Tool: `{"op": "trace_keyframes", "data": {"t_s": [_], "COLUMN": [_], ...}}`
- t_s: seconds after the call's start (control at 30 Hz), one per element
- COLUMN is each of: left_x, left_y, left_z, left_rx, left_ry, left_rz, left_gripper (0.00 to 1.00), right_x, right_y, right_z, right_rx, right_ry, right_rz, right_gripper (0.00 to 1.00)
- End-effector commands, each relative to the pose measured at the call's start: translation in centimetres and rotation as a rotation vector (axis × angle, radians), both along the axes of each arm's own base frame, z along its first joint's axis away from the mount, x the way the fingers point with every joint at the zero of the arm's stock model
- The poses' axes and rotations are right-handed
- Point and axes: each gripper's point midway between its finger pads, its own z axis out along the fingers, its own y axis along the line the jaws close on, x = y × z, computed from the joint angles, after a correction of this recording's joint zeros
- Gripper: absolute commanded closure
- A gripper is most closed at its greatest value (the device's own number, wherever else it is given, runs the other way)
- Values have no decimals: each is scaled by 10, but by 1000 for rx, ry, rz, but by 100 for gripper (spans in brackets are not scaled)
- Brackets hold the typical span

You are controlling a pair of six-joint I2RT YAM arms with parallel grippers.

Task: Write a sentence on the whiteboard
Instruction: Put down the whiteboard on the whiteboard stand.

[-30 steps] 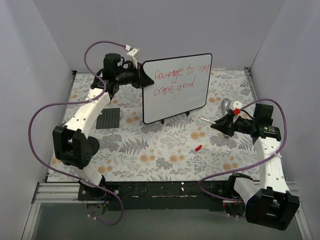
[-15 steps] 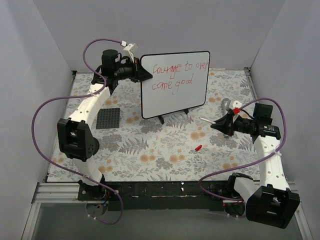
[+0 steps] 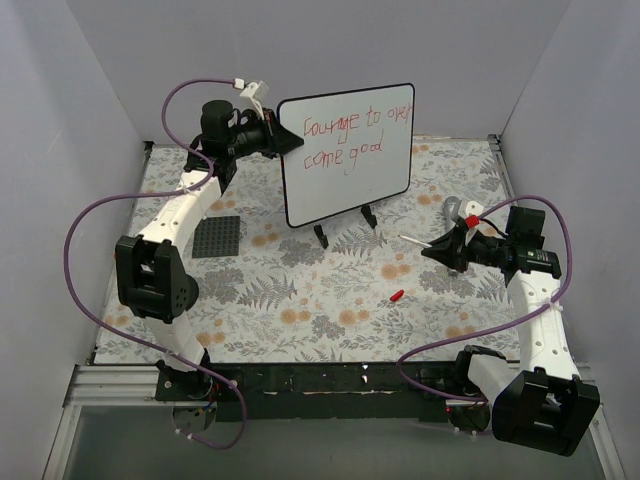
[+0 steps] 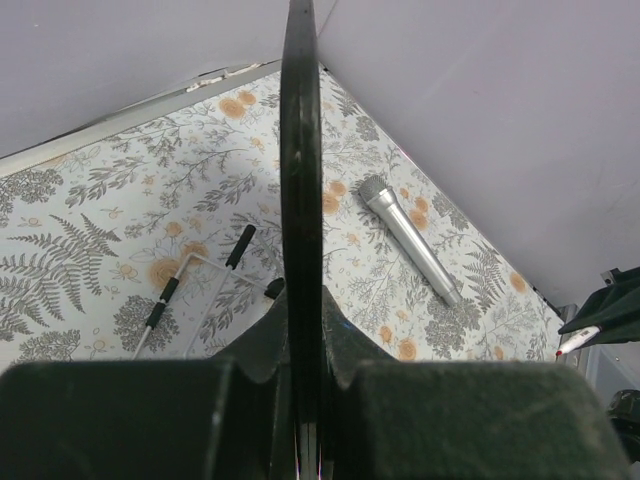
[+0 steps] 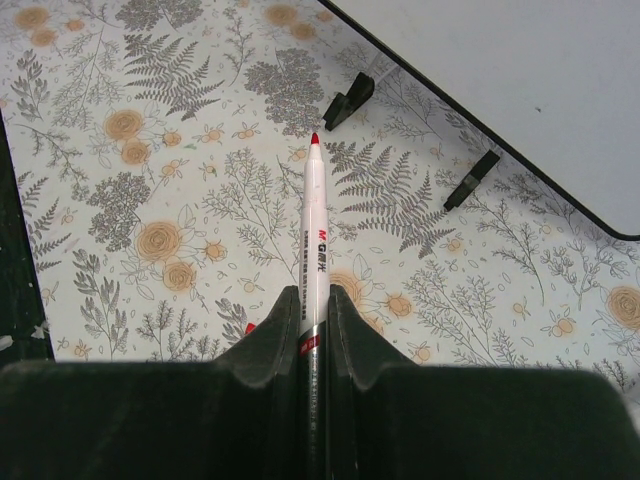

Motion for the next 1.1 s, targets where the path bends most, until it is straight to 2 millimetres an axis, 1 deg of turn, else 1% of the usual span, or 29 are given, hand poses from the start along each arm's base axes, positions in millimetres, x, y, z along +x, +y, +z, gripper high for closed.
{"op": "trace_keyframes", "data": {"t_s": [0.0,0.03,0.07,0.1,0.13,0.2,0.3,0.33,0.37,0.43,0.47,0.57,0.63,0.67,0.73,0.77,0.87,0.9,0.97,1.0,1.07], "left_x": [-29,-32,-34,-36,-38,-43,-49,-49,-47,-45,-43,-40,-39,-35,-35,-33,-35,-38,-40,-41,-40], "left_y": [7,6,9,10,12,16,23,25,31,36,42,46,45,45,45,46,49,49,51,52,54], "left_z": [95,91,91,82,81,69,63,54,52,44,43,43,44,43,38,29,17,6,-3,-12,-21], "left_rx": [-81,-74,-71,-67,-67,-61,-50,-43,-40,-44,-48,-55,-52,-41,-31,-22,-6,10,24,39,47], "left_ry": [-289,-282,-286,-268,-271,-252,-265,-249,-249,-241,-239,-253,-263,-269,-266,-258,-262,-263,-270,-272,-275], "left_rz": [-33,-48,-51,-56,-60,-71,-82,-81,-69,-70,-62,-72,-83,-89,-107,-111,-113,-120,-121,-123,-115], "left_gripper": [100,100,100,100,100,100,100,100,100,100,100,100,100,100,100,100,100,100,100,100,100], "right_x": [3,2,3,3,3,3,3,3,3,3,3,3,3,3,3,3,3,3,3,3,3], "right_y": [-1,-1,-1,-1,-1,0,-1,-1,-1,-1,-1,-1,-1,-1,-1,-1,-1,-1,-1,-1,-1], "right_z": [0,0,0,0,0,-1,-1,-1,-3,-3,-3,-3,-4,-3,-3,-2,-2,-2,-2,-3,-3], "right_rx": [5,5,5,5,4,5,3,3,4,5,4,4,4,4,4,4,1,1,0,1,2], "right_ry": [-8,-6,-8,-6,-6,-5,-3,-3,2,2,5,5,6,3,3,2,-1,-2,-2,4,2], "right_rz": [-4,-4,-4,-4,-5,-2,-4,-4,-4,-3,-4,-4,-4,-4,-4,-5,-5,-5,-4,-4,-3], "right_gripper": [99,99,99,99,99,99,99,99,99,99,99,99,99,99,99,99,99,99,99,99,99]}}
